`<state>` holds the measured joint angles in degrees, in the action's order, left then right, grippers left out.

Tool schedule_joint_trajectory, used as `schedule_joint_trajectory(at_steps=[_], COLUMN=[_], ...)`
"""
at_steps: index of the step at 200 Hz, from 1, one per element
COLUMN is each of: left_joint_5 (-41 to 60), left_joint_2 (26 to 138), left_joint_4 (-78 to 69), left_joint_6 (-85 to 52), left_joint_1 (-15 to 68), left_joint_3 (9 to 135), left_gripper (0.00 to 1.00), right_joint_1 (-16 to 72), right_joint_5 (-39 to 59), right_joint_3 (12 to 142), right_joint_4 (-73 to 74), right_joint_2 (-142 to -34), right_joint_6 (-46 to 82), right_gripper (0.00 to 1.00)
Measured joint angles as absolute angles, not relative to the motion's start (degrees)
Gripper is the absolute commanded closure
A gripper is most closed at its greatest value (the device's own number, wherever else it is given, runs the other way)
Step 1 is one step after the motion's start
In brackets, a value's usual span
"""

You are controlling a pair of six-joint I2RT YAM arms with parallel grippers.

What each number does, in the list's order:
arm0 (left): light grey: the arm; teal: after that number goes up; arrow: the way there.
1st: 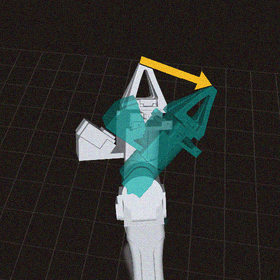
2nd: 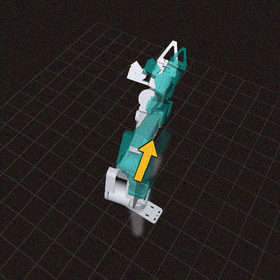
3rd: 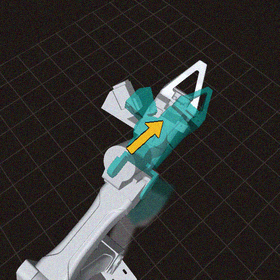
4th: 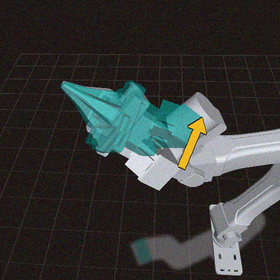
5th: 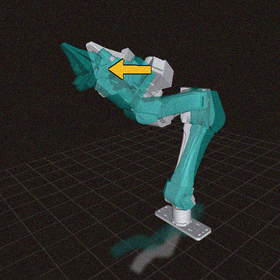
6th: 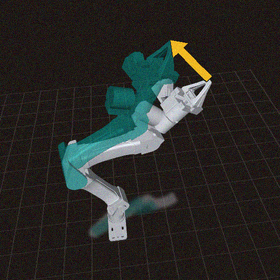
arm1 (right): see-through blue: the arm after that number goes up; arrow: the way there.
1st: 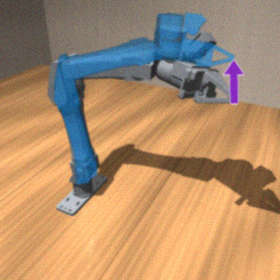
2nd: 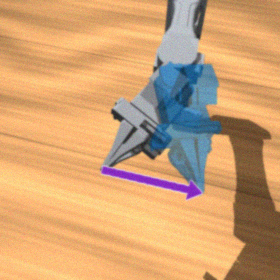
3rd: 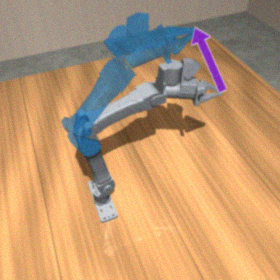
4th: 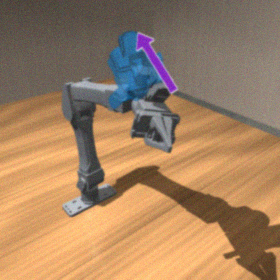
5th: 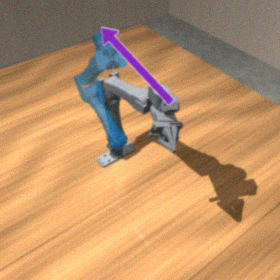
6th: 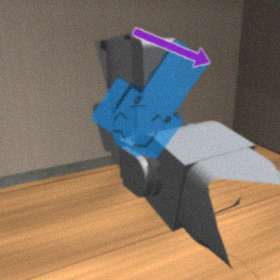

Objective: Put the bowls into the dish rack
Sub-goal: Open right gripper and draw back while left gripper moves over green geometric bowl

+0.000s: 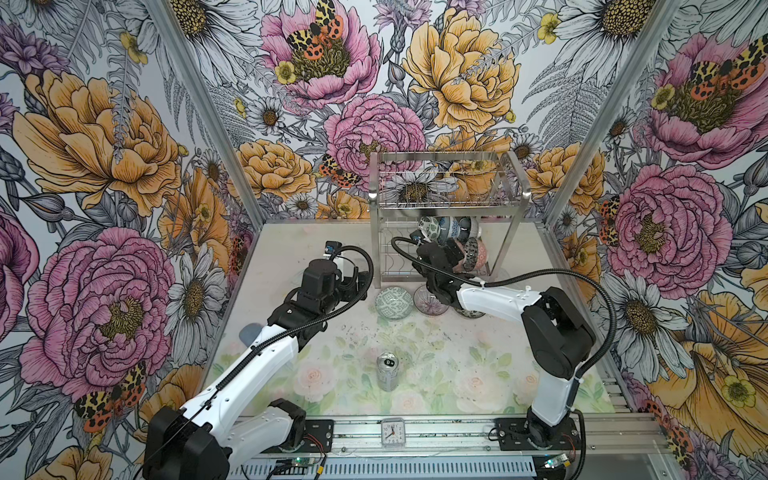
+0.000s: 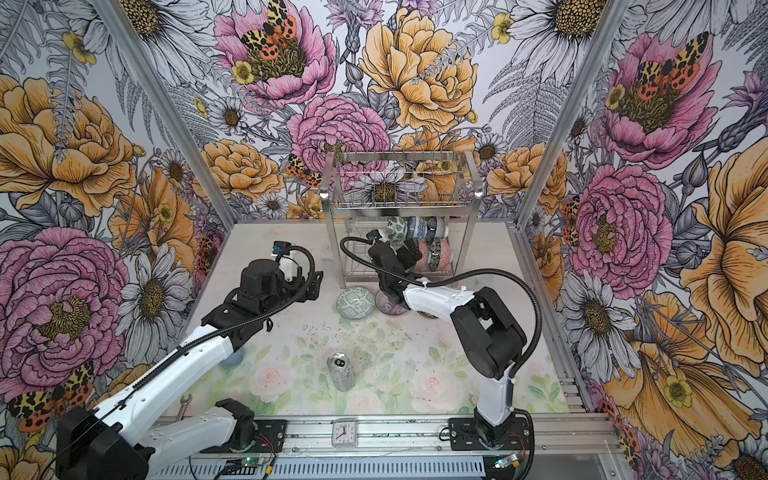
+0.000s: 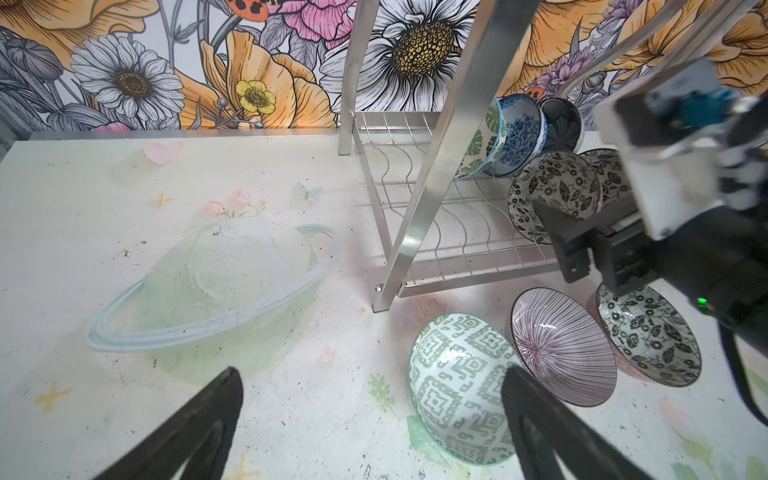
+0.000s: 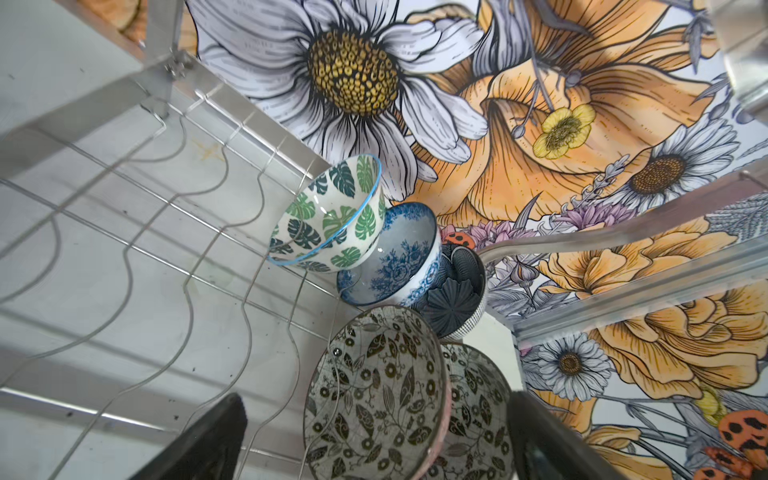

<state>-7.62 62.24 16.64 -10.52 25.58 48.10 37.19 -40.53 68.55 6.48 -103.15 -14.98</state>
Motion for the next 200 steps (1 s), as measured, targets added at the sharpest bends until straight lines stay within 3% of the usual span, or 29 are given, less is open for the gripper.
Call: schedule_joint_trajectory(at_steps=[97, 200], left_joint_5=[-6.26, -1.76], left_joint_2=[66.46, 76.69], left_joint_4=[15.42, 12.19], left_joint_6=[-12.29, -17.30], left_joint_1=[26.35, 30.33], left_joint_3=[45.76, 42.57], left_gripper=[0.02, 0.02], right_joint_1=[34.70, 32.53], right_joint_5=[-27.68, -24.25], right_joint_3=[51.44, 49.58], right_joint_4=[-1.13, -4.56], right_joint_2=[-73.38, -73.30], right_joint_6=[1.21, 6.44], right_gripper=[0.00, 0.01])
